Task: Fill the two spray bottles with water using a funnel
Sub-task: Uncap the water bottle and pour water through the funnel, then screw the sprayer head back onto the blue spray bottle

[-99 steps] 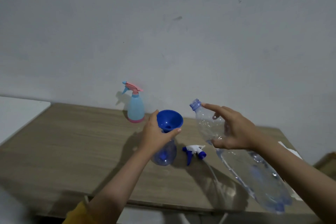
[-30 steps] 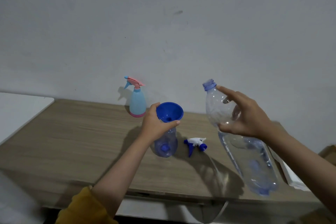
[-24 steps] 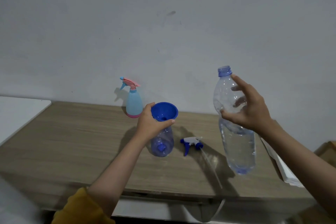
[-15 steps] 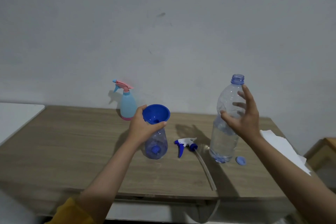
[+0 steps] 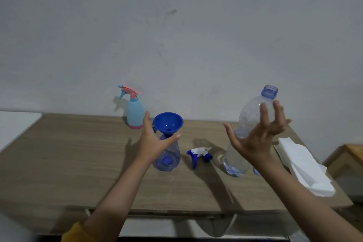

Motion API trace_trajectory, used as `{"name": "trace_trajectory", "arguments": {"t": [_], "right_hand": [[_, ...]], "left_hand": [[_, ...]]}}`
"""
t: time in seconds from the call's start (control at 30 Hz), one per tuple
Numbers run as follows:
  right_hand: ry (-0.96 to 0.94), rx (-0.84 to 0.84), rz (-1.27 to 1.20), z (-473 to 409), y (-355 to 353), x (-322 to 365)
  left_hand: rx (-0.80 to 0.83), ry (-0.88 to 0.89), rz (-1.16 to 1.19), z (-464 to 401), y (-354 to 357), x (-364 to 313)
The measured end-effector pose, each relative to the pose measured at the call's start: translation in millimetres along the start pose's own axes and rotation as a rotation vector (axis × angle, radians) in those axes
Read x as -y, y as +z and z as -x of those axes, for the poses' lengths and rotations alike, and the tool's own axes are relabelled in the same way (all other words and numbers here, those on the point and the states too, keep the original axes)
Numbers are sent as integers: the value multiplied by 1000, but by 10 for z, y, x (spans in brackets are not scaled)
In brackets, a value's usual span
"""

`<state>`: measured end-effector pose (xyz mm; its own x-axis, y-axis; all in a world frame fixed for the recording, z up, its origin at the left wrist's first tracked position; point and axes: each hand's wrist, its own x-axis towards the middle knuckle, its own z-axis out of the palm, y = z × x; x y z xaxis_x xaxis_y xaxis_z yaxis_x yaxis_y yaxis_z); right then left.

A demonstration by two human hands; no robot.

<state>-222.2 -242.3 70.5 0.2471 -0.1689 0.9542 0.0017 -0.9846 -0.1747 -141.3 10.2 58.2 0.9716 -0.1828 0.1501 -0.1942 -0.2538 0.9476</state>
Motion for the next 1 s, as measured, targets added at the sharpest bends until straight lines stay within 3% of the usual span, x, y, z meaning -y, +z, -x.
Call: {"name": "trace_trajectory", "arguments": {"t": [0.07, 0.13, 0.2, 0.27, 0.4, 0.53, 0.7, 0.83, 1.0], "right_hand": [[-105, -48, -85, -103, 67, 252], [-195, 46, -294, -207, 126, 546], [-193, 301, -490, -307, 189, 872], [-66, 644, -578, -414, 299, 1164], [55, 1262, -382, -624, 702, 1463], [-42, 1590, -39, -726, 971, 1540], [-17, 1599, -3, -804, 923, 1545], [125, 1420, -128, -875, 615, 1367], [437, 1111, -426, -490, 52, 1032]], "left_hand": [[-3, -5, 12, 5, -15, 22], [-3, -1, 18, 10, -35, 53], [12, -10, 25, 19, -53, 91], [34, -40, 45, 19, -61, 136], [82, -123, 48, -29, -53, 275], [143, -188, -18, -95, -25, 401], [217, -197, -67, -143, -3, 520], [209, -109, -103, -134, -9, 607], [234, -77, -106, -135, -1, 715]]}}
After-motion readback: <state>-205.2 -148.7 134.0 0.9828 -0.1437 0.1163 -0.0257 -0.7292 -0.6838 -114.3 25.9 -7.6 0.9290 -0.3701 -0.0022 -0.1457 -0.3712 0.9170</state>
